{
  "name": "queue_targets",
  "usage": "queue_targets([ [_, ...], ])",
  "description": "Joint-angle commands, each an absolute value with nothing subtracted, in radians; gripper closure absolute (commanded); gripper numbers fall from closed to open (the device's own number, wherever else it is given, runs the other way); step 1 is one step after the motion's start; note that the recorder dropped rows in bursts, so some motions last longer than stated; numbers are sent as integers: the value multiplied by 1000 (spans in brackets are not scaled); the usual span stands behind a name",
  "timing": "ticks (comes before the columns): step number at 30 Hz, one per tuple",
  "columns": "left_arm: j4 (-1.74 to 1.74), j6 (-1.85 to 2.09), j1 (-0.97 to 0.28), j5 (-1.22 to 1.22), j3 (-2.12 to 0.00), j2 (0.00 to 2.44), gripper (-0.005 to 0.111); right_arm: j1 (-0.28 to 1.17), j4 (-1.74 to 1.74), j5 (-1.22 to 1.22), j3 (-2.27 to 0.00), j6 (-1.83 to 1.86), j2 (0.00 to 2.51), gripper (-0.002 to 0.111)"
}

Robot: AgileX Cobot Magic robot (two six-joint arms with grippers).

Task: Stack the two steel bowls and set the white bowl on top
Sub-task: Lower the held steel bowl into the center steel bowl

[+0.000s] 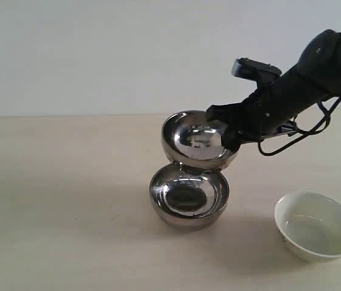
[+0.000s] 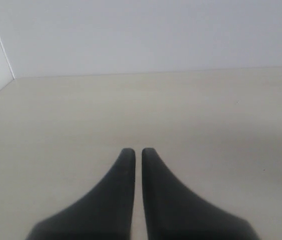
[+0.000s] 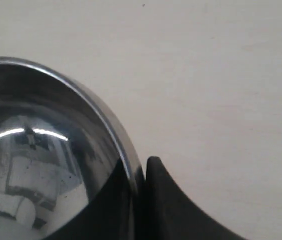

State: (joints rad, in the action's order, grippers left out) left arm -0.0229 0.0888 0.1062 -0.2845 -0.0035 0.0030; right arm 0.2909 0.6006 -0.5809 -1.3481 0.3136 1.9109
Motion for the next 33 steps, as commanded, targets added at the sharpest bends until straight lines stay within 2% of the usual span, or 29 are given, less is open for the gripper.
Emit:
queue_targets([
  [1,-26,78,107,-285,0,0,103,334,558,-615,-1350,321,1897,108],
  [16,-26,78,107,-285,0,0,103,349,498,-687,-1344,287,1897,108],
  [33,-26,78,107,-285,0,0,103,408,484,-594,-1315,290,1897,108],
])
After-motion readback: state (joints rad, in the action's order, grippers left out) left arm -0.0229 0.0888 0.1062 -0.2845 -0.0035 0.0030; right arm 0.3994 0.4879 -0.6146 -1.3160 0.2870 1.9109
